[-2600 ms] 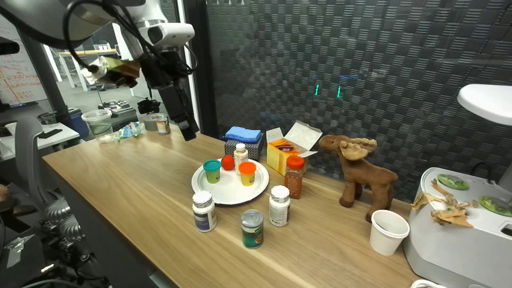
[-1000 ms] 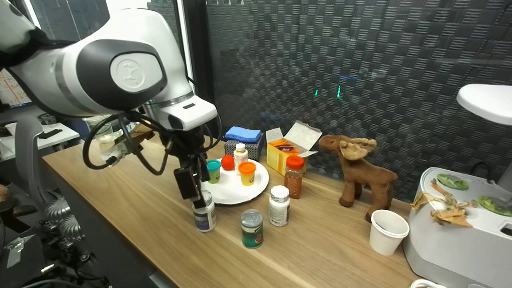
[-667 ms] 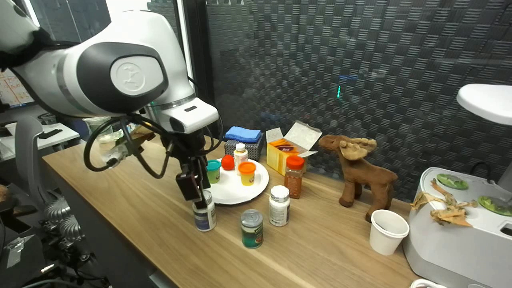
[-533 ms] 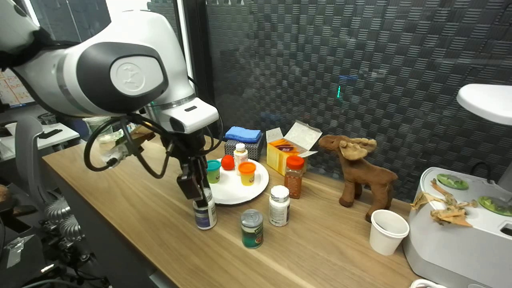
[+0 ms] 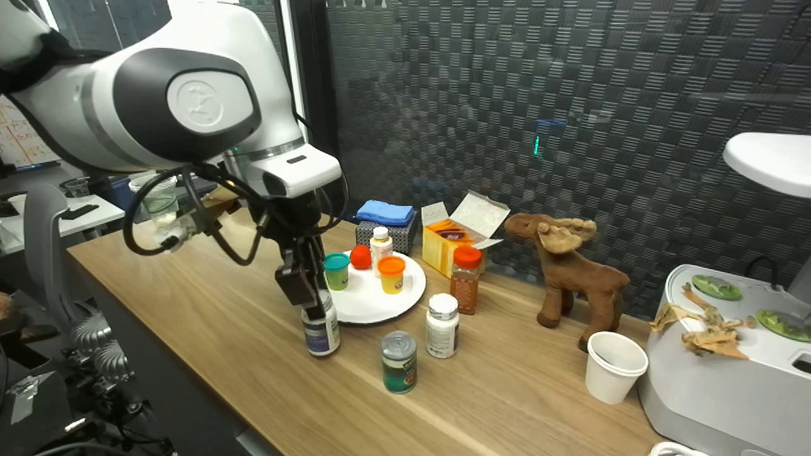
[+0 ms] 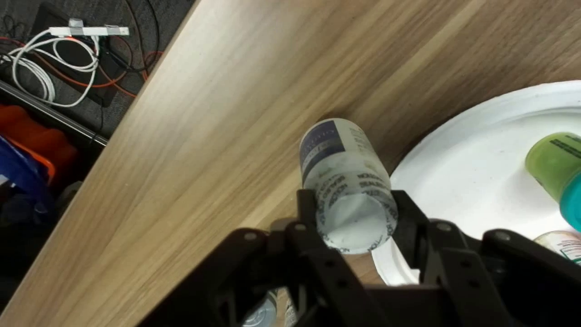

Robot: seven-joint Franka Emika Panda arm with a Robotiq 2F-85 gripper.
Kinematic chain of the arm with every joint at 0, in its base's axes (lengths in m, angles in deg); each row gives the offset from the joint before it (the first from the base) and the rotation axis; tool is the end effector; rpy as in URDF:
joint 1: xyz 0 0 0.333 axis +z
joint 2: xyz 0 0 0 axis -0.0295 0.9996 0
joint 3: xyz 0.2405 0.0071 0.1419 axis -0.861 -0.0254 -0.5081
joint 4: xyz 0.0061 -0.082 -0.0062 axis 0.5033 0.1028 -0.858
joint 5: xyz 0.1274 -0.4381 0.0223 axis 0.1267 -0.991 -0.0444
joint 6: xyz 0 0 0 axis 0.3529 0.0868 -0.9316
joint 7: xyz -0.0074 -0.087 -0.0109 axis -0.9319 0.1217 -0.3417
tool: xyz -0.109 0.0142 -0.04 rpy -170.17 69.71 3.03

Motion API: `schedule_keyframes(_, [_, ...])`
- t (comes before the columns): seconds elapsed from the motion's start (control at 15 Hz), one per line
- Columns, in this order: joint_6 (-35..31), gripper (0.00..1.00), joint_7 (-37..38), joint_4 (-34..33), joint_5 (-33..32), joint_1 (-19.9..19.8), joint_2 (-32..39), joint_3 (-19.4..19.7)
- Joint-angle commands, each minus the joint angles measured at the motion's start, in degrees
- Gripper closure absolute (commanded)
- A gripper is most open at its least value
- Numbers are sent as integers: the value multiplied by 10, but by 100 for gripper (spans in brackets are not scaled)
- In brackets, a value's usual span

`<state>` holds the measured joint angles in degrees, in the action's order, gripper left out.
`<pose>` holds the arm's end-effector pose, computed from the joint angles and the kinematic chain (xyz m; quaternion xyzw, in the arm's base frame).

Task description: Pick up all the objects surrounding the white plate and arrange them on the plate

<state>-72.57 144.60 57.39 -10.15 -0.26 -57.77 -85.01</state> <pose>0.5078 0.0187 0.1749 0.9342 -0.3428 0.0765 0.0622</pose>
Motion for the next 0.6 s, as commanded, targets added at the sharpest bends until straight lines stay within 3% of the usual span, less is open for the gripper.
schedule_keyframes(0.0, [74,81,38,-17,-42,14,-54,-15])
schedule_keyframes(0.2, [103,81,40,-52,-59,14,-56,-35])
schedule_keyframes(0.53, [82,81,32,-112,-56,11,15,-41])
